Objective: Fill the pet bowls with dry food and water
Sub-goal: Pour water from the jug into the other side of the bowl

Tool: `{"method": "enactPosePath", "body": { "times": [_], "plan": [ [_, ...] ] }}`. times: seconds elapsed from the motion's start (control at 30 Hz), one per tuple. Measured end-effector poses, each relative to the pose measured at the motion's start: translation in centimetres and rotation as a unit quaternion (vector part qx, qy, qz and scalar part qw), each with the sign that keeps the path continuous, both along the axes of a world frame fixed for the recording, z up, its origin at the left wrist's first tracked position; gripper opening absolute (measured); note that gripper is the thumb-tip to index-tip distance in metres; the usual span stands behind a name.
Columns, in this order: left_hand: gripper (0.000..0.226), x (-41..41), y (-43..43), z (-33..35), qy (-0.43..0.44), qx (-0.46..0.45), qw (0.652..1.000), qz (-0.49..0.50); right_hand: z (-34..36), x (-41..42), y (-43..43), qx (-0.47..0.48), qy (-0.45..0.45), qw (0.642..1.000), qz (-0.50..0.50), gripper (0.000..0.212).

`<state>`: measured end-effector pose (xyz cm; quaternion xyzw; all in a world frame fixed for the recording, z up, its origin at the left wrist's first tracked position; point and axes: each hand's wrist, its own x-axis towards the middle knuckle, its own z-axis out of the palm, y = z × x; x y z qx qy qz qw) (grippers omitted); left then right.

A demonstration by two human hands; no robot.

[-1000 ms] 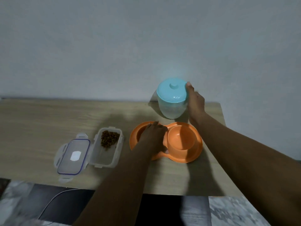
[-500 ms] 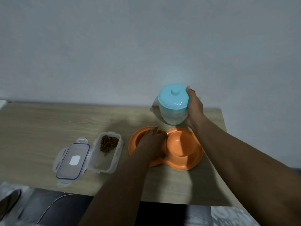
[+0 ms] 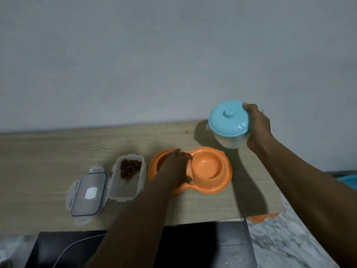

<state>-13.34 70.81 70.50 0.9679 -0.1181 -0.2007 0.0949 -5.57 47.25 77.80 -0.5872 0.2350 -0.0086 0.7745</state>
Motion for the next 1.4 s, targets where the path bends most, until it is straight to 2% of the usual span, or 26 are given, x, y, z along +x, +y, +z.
{"method": "enactPosePath", "body": {
  "times": [0.27,0.73,1.07,1.4],
  "plan": [
    [0.098,-1.4,0.8,0.2,-0.01,-0.017,1.0,-0.016,0.0,-5.1,-1.0,-0.07,-0.024,0.997,-0.016,0.009],
    [0.095,-1.9,0.7,0.7,-0.014,-0.024,1.0,-0.007,-0.9,-7.4,-1.3,-0.187,-0.073,0.98,0.008,0.03],
    [0.093,-2.1,0.7,0.9,-0.017,-0.024,1.0,-0.005,0.7,-7.7,-2.0,-0.217,-0.104,0.971,0.014,0.02],
    [0.093,-2.2,0.7,0.9,-0.017,-0.029,0.999,-0.005,3.2,-7.5,-2.7,-0.232,-0.141,0.962,0.014,0.027]
  ]
}}
